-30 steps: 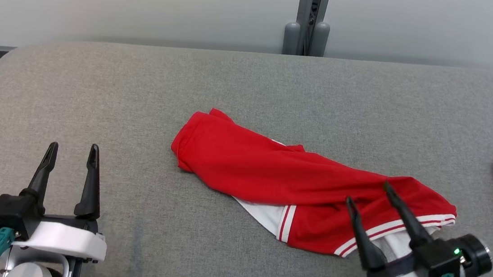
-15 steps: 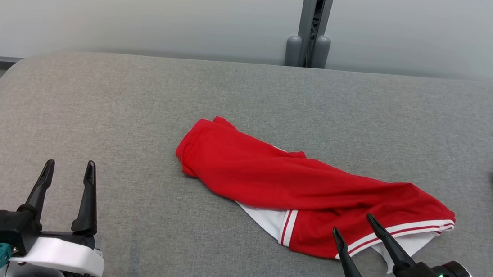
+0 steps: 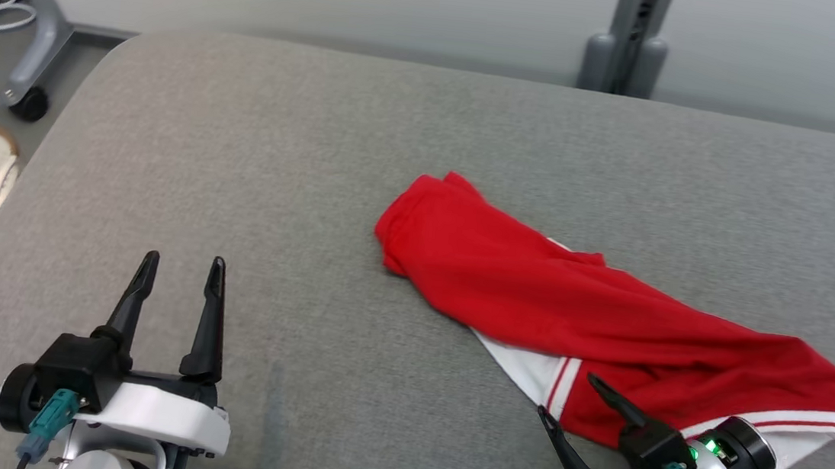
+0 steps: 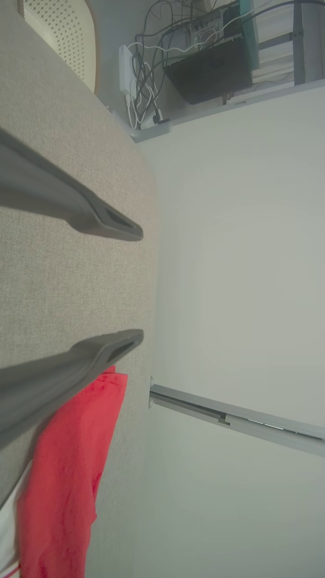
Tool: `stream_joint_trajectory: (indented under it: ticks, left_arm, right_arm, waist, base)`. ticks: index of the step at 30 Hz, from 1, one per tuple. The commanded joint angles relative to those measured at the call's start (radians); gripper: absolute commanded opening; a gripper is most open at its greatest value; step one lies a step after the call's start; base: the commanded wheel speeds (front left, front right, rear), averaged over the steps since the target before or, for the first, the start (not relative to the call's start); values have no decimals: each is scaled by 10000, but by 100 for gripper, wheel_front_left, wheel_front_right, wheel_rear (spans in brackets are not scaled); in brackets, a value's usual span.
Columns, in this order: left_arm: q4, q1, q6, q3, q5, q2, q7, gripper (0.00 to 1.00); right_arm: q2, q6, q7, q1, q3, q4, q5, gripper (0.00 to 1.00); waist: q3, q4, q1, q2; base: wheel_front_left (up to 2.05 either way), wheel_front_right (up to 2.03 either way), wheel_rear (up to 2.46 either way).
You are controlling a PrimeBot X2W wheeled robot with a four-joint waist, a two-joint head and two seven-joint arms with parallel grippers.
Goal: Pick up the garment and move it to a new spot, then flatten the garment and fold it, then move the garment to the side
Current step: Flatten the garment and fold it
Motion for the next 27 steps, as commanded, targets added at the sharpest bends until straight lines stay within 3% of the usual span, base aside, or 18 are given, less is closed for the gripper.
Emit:
stream_joint_trajectory:
  ticks: [1, 5, 10, 11, 12, 14, 20, 27]
  left_arm:
    - [138, -224, -72, -34, -12, -40, -82, 100]
    - [567, -479, -264, -124, -61, -310, -226, 100]
    - [855, -645, -431, -58, -20, -489, -311, 100]
    - [891, -657, -435, -43, -2, -509, -323, 100]
    - [918, -661, -464, -15, 12, -528, -326, 100]
    - [971, -692, -508, 47, 50, -563, -336, 100]
    - [974, -694, -574, 312, 204, -636, -346, 100]
    - [923, -620, -698, 607, 363, -565, -348, 100]
  right_arm:
    - [-166, 0, 65, -240, 196, 267, 148, 100]
    - [-462, 0, 209, -998, 1077, 1341, 405, 100]
    - [-480, -1, 533, -1672, 1364, 2506, 499, 100]
    - [-440, -1, 606, -1742, 1386, 2683, 539, 91]
    - [-420, -3, 702, -1809, 1383, 2876, 566, 45]
    - [-368, -3, 652, -1958, 1425, 3056, 632, 0]
    - [-135, 0, 385, -2268, 1633, 2581, 1025, 0]
    - [-234, 0, -447, -2593, 2444, 157, 1536, 0]
  waist:
    - [342, 452, 0, -1]
    - [610, 932, 0, -1]
    - [736, 1185, 0, -1]
    - [756, 1215, 0, -1]
    - [771, 1232, 0, -1]
    - [811, 1243, 0, -1]
    - [865, 957, 0, -1]
    - [808, 240, 0, -1]
  base:
    - [0, 0, 0]
    - [0, 0, 0]
    - [0, 0, 0]
    - [0, 0, 0]
    - [0, 0, 0]
    - [0, 0, 0]
    - [0, 0, 0]
    - [0, 0, 0]
